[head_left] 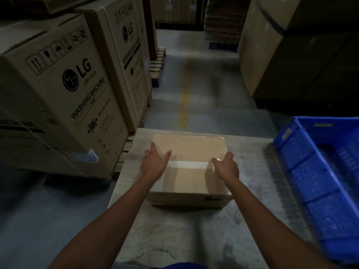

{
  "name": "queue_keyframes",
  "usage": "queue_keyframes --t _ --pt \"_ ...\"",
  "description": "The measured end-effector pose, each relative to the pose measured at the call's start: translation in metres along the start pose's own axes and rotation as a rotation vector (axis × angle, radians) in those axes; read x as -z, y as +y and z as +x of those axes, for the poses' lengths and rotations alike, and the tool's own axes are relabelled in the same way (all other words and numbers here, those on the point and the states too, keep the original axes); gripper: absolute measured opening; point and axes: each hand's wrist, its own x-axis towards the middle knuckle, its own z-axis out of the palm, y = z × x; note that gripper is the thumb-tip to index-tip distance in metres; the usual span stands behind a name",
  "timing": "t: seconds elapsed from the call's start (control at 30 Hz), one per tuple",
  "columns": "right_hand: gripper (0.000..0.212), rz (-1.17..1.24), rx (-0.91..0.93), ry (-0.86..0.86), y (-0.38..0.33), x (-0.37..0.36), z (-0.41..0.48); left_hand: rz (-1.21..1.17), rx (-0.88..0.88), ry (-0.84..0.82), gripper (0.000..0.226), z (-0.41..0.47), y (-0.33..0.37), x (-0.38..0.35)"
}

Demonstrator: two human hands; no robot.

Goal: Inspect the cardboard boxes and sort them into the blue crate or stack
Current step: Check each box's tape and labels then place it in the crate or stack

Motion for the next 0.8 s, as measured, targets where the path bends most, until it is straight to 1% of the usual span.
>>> queue_keyframes --t 0.07,0.13,0.27,0.33,0.4,0.47,0.5,0.57,0.6,0.63,0.7,0.73,0.8 --pt "0.07 0.011 -0.035 0.058 -0.012 0.014 -0.001 -0.021 0.013 -0.025 0.093 -0.005 0.01 -0.005" --pt "0.072 -0.045 -0.01 0.092 -0.027 0.032 -0.004 -0.082 0.031 -0.06 0.093 -0.012 0.019 -0.009" --pt "0.075 -0.171 0.163 0.114 -0.057 0.069 -0.019 -0.199 0.053 -0.171 0.089 -0.017 0.02 -0.017" --pt "0.077 -0.228 0.258 0.149 -0.072 0.078 -0.036 -0.322 0.095 -0.267 0.088 -0.016 0.016 -0.022" --pt "0.074 -0.312 0.314 0.161 -0.085 0.08 -0.058 -0.413 0.152 -0.324 0.084 -0.017 0.014 -0.024" --pt "0.067 -0.366 0.365 0.184 -0.096 0.082 -0.075 -0.406 0.154 -0.313 0.074 -0.02 0.017 -0.022" --pt "0.061 -0.352 0.403 0.192 -0.1 0.084 -0.08 -0.375 0.124 -0.271 0.069 -0.021 0.019 -0.019" --pt "0.049 -0.232 0.506 0.153 -0.104 0.085 -0.086 -0.413 0.065 -0.159 0.066 -0.025 0.027 -0.003" --pt "0.044 -0.159 0.546 0.126 -0.106 0.086 -0.088 -0.527 0.047 -0.128 0.065 -0.03 0.032 0.01" --pt "0.042 -0.117 0.563 0.117 -0.105 0.085 -0.089 -0.681 0.026 -0.105 0.059 -0.037 0.037 0.025" --pt "0.045 -0.143 0.548 0.145 -0.1 0.079 -0.089 -0.913 -0.005 -0.086 0.037 -0.049 0.04 0.053" --pt "0.049 -0.171 0.53 0.137 -0.095 0.073 -0.088 -0.979 -0.032 -0.125 0.033 -0.054 0.039 0.066" --pt "0.054 -0.156 0.504 0.015 -0.089 0.056 -0.087 -1.089 -0.094 -0.263 0.034 -0.067 0.036 0.089"
